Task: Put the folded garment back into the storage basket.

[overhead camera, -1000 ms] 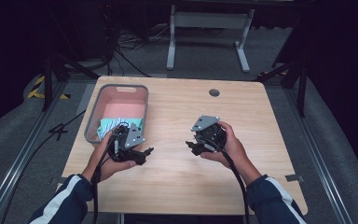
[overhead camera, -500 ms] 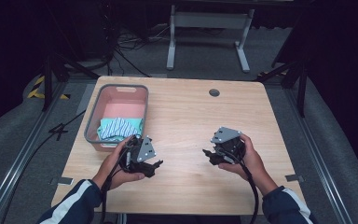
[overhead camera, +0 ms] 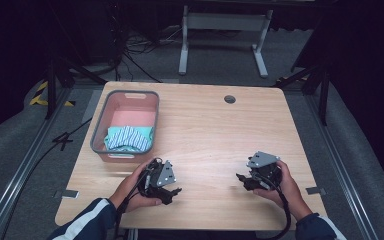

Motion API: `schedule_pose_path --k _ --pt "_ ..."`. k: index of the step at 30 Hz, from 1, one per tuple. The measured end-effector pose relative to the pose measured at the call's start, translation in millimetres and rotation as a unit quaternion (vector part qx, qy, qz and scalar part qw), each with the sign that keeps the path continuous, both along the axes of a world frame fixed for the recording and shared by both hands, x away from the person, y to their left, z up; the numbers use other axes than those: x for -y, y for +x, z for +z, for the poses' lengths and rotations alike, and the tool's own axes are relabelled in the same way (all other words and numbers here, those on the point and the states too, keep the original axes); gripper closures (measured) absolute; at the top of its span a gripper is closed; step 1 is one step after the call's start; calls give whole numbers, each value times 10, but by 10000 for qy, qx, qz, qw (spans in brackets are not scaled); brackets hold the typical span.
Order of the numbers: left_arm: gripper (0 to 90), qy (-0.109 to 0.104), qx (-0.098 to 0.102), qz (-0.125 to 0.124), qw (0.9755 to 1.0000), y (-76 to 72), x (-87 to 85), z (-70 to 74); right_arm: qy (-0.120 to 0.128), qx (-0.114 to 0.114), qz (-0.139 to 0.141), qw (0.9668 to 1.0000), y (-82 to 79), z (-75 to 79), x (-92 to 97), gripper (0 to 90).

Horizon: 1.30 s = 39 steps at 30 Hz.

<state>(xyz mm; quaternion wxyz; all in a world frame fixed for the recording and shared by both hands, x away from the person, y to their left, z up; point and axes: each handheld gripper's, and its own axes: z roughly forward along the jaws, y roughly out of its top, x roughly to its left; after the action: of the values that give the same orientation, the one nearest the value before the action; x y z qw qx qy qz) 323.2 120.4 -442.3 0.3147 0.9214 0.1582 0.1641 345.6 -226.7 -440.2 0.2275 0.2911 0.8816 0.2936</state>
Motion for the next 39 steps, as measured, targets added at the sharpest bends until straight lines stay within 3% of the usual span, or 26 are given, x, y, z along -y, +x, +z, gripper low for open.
schedule_pose_path --k 5,8,9,11,12,14,15,18,20,39 --pt "203 -8 -138 15 9999 16 -31 -90 -8 -7 -80 10000 -54 -111 121 279" --pt "196 -98 -250 76 9996 45 -64 -162 188 -91 -167 9996 -109 -208 268 277" --pt "196 -166 -385 75 9991 70 -86 -210 264 -152 -209 9993 -125 -227 302 277" --pt "195 -143 -408 94 9990 81 -96 -239 327 -177 -230 9990 -136 -247 338 274" --pt "194 -184 -483 104 9986 84 -99 -267 516 -256 -344 9977 -155 -295 419 275" --pt "179 -199 -576 61 9981 94 -107 -304 575 -288 -366 9973 -159 -311 443 275" --pt "177 -309 -662 70 9973 95 -123 -330 700 -352 -430 9960 -164 -353 507 274" --pt "166 -430 -713 56 9965 108 -145 -355 896 -432 -521 9937 -162 -400 559 264" --pt "158 -707 -868 126 9936 136 -192 -404 1176 -506 -637 9897 -154 -441 617 237" --pt "142 -701 -895 162 9934 136 -201 -405 1196 -442 -731 9891 -147 -462 616 198"
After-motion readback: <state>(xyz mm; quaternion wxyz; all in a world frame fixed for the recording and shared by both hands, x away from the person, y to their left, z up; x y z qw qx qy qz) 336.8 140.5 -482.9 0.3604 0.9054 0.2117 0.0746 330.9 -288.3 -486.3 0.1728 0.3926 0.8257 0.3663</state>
